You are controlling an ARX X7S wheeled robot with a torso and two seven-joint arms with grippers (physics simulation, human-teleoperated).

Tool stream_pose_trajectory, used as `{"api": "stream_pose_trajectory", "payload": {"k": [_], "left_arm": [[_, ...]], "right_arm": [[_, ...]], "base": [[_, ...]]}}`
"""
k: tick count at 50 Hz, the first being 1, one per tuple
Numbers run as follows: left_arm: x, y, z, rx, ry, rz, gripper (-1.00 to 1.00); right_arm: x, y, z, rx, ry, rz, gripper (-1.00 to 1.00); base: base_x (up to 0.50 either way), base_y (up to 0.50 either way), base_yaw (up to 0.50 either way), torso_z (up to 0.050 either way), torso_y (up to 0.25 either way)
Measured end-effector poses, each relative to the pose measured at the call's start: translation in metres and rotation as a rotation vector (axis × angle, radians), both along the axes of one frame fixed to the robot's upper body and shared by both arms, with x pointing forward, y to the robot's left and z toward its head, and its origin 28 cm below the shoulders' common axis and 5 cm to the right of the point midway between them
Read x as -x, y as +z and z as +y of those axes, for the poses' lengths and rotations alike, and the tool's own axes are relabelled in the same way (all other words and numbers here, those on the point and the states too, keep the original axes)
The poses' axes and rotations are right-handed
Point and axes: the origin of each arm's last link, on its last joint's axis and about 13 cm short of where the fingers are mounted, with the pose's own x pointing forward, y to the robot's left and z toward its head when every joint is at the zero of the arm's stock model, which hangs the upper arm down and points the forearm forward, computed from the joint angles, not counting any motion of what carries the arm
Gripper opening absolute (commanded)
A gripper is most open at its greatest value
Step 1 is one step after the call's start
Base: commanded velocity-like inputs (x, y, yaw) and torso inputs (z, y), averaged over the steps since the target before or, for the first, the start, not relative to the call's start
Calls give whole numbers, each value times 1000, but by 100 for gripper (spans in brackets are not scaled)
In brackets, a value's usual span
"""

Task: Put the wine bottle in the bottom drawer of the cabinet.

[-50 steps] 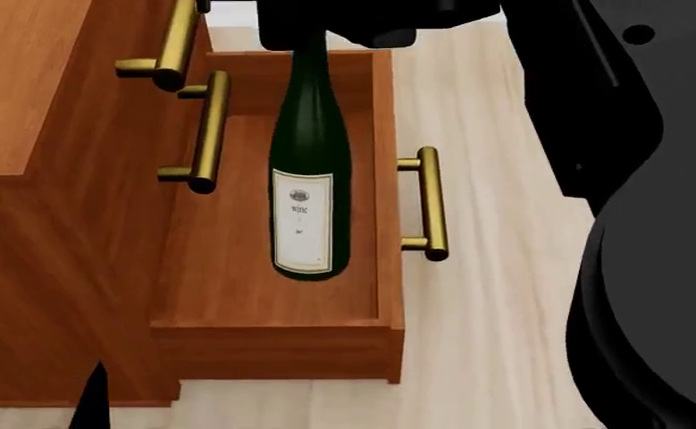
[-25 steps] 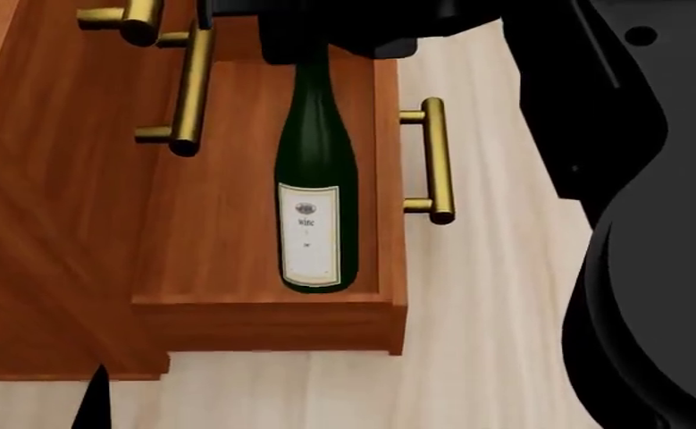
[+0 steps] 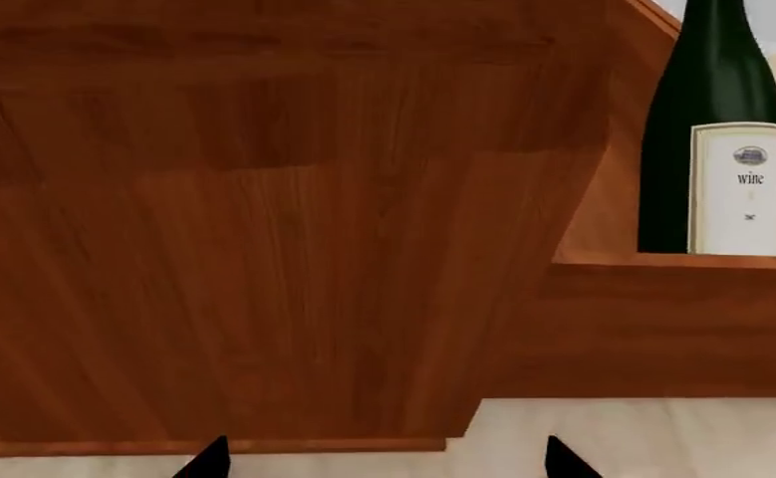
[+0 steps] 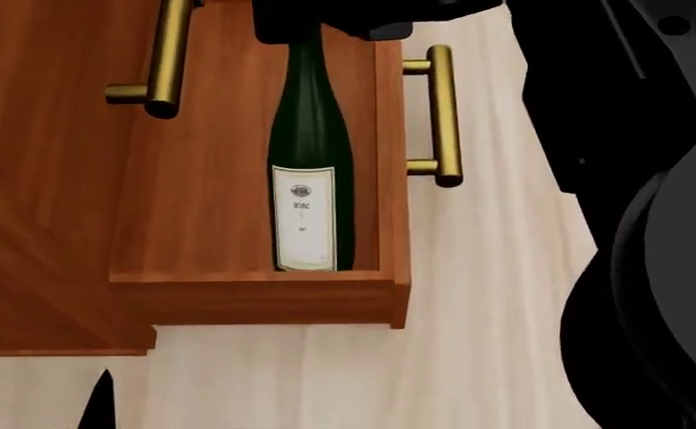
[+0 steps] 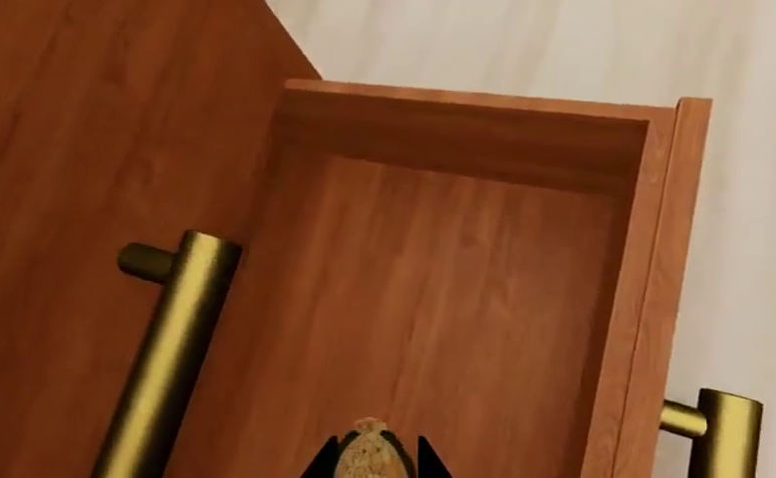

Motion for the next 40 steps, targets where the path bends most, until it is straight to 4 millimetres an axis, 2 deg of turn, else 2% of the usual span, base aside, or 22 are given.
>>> {"api": "stream_pose_trajectory", "payload": {"k": [22,40], "left_arm": [[-1,-1,1,-3,9,0,100],[0,0,2,4,12,-6,100]], "right_arm": [[2,17,-3,-70,1,-78,-100],[-2,11,-2,-85,-13,-92,-100]], "base": [[0,0,-2,0,-127],[0,0,-3,0,-16]]}}
